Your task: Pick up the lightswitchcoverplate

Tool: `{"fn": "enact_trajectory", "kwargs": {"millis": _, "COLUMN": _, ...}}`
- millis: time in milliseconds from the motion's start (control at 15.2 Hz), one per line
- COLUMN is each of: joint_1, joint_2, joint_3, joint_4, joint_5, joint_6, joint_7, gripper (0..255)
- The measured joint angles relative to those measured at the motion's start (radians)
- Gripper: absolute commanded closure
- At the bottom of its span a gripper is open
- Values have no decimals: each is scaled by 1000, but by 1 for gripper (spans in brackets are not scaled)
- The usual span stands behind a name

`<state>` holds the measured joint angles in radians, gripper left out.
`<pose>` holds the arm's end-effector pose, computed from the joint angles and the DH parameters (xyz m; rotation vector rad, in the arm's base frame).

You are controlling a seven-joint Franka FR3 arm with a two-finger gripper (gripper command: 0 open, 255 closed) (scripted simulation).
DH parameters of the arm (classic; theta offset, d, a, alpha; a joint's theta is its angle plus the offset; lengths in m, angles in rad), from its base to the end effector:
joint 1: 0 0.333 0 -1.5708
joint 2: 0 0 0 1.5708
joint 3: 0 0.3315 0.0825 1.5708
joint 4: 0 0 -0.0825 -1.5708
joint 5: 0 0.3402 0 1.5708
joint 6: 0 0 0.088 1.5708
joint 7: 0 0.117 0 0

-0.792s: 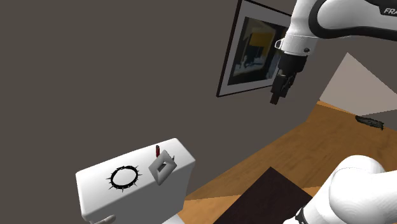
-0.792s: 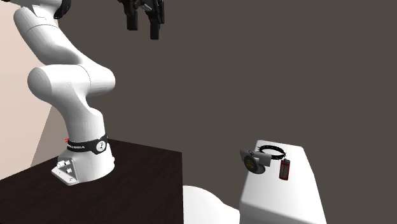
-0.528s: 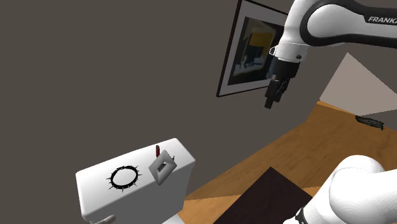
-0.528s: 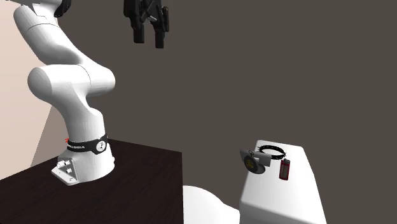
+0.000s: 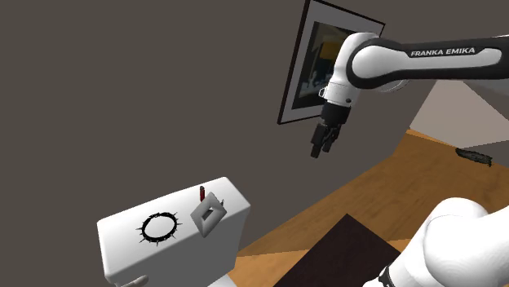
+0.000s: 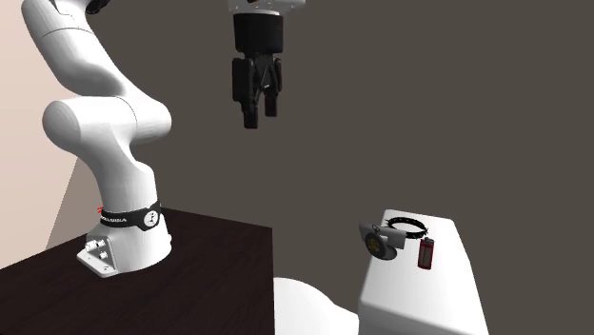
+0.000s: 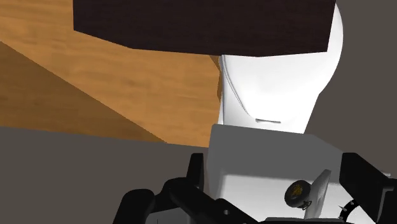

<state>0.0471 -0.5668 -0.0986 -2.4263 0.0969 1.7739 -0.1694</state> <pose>0.3192 -0.0118 0.5151 -2.9798 -0.1668 0.1090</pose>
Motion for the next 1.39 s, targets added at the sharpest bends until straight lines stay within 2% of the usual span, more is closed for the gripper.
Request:
{"fn": "enact_trajectory", "kwargs": {"millis": 330, "joint_1": 41, "joint_2": 139, "joint_3": -33, "joint_4": -28, "joint_5": 112, "joint_6": 146, "joint_7": -60, "gripper": 0}}
{"fn": "enact_trajectory", "kwargs": {"millis": 726, "joint_1": 109, "joint_2": 329, "joint_3": -52, "joint_4": -29, "joint_5": 296, "joint_6": 300, "joint_7": -162, "gripper": 0}}
{"fn": "enact_trajectory", "kwargs": {"millis": 1056, "joint_1": 158, "joint_2": 520, "joint_3": -50, "joint_4": 29, "joint_5": 487, "joint_6": 384, "joint_7": -283, "gripper": 0}}
{"fn": "enact_trajectory", "kwargs": {"millis": 1386, "joint_1": 181, "joint_2": 704, "joint_3": -21, "joint_4": 132, "joint_5": 674, "joint_6": 405, "joint_7": -396, "gripper": 0}}
